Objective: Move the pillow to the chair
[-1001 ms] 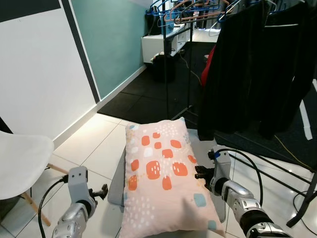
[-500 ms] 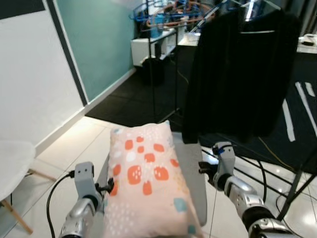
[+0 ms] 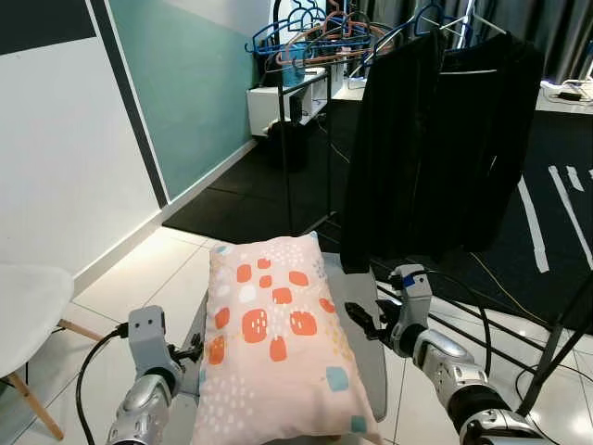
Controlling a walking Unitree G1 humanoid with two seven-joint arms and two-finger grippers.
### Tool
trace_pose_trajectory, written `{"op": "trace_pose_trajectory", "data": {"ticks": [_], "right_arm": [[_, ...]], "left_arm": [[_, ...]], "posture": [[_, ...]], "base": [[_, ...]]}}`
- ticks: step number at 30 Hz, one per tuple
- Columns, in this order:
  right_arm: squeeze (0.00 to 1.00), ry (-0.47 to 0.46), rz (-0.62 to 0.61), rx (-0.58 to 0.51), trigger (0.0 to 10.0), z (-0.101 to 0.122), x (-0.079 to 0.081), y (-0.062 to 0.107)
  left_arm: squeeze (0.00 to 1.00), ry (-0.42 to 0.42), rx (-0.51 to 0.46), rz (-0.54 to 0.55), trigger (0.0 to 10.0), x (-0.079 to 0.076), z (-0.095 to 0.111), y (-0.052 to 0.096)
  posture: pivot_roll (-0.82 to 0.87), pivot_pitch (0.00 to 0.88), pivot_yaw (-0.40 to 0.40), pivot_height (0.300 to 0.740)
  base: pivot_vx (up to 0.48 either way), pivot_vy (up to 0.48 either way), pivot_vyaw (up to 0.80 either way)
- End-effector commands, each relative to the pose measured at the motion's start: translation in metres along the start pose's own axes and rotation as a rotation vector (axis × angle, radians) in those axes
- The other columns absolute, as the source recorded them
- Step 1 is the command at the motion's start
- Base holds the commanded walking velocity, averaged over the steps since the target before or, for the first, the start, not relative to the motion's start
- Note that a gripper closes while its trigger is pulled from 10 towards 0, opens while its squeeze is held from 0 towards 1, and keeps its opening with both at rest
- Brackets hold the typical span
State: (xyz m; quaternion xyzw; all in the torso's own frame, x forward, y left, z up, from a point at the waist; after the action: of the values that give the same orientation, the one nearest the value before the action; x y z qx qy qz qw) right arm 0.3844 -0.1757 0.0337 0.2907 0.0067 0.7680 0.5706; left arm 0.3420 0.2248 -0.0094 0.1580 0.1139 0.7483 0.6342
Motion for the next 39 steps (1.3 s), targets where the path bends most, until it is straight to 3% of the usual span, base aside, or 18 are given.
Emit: {"op": "trace_pose_trajectory", "data": {"ticks": [1, 2, 8, 14, 34, 39], "right_arm": [[0.45, -0.004, -0.017, 0.01, 10.0, 0.002, 0.001, -0.003], [0.0, -0.001, -0.026, 0.009, 10.0, 0.003, 0.0, -0.003], [0.0, -0.016, -0.073, 0.071, 10.0, -0.002, -0.003, -0.006], [0.0, -0.02, -0.067, 0.08, 10.0, 0.0, -0.001, -0.008], [0.0, -0.059, -0.064, 0.01, 10.0, 0.025, -0.004, -0.006], [0.0, -0.084, -0.048, -0.019, 10.0, 0.033, -0.005, -0.005]], "left_arm": [[0.0, -0.051, -0.021, 0.038, 10.0, 0.013, 0.005, 0.001], [0.0, -0.054, -0.031, 0.053, 10.0, 0.018, 0.006, 0.002], [0.0, -0.047, -0.048, 0.094, 10.0, 0.034, 0.006, 0.007], [0.0, -0.044, -0.06, 0.105, 10.0, 0.038, 0.007, 0.008], [0.0, -0.041, -0.103, 0.076, 10.0, 0.035, 0.024, 0.004], [0.0, 0.002, -0.127, 0.048, 10.0, 0.03, 0.033, 0.003]], "posture": [[-0.19, 0.023, 0.014, 0.74], [-0.18, 0.025, 0.009, 0.74], [-0.17, 0.029, -0.004, 0.73], [-0.17, 0.028, -0.001, 0.705], [-0.15, 0.032, 0.03, 0.64], [-0.16, 0.033, 0.027, 0.62]], "base": [[0.0, 0.0, 0.0], [0.0, 0.0, 0.0], [0.0, 0.0, 0.0], [0.0, 0.0, 0.0], [0.0, 0.0, 0.0], [0.0, 0.0, 0.0]]}}
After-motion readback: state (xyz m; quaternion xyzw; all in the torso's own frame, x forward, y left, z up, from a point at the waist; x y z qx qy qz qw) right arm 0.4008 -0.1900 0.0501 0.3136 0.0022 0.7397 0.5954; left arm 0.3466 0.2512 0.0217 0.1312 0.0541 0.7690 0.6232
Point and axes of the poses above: a point about 5 cm out from each wrist's last joint towards the gripper, its own y axis pointing back from the gripper into the wrist, its own z axis along the axis of the wrist's last joint, x = y × z, the point moved 6 cm from there along -y, pointing out of the wrist towards the gripper, and after that the axes turned 14 degrees about -y, right-handed, at the moved point
